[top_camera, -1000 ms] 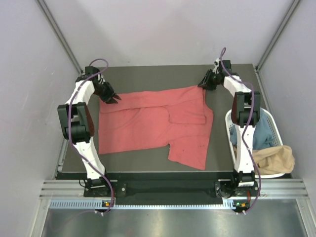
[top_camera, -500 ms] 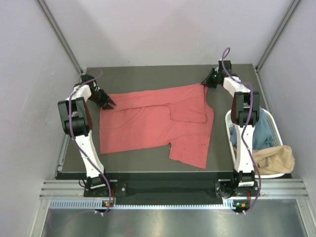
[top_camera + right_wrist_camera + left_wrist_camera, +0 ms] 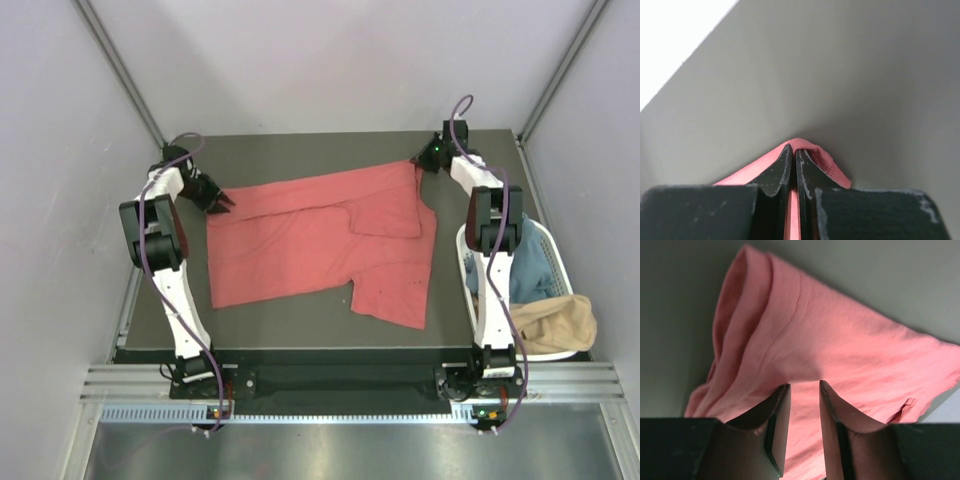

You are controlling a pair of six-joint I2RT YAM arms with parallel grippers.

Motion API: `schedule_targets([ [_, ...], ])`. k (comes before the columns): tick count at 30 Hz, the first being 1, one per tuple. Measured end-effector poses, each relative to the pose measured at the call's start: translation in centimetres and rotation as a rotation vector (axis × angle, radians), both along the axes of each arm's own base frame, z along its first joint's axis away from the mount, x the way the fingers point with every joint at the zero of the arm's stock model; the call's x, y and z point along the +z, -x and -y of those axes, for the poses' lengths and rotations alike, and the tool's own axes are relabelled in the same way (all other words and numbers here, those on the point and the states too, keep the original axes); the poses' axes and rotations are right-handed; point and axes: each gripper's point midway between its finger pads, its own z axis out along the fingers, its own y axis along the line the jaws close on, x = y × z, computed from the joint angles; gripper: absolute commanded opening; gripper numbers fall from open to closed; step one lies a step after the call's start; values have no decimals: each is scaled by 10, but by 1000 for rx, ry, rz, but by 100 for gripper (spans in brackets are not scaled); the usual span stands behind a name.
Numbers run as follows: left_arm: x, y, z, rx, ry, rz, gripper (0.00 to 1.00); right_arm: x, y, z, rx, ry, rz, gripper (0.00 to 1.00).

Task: Fold and stack the t-shirts
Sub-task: Fold the tshirt

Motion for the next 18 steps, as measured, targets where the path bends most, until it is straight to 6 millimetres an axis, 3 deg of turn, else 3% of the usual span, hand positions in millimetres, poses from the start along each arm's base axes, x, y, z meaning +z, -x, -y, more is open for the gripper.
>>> schedule_targets([
  [3,2,-10,-1,-2,3,17,39,5,-9,1,-9,2,22,3],
  [6,5,-20,-3,-4,-2,38,42,12,-20,-1,1,0,57,23],
  [12,10,-23,-5,2,-26,51,53,19,-19,9,26,52,61,44],
  [15,13,-4,-8,16,-71,23,55,16,-7,16,49,113,13,52],
  [18,22,27,-10,36,-117,-20,55,25,13,25,71,186,-46,57],
])
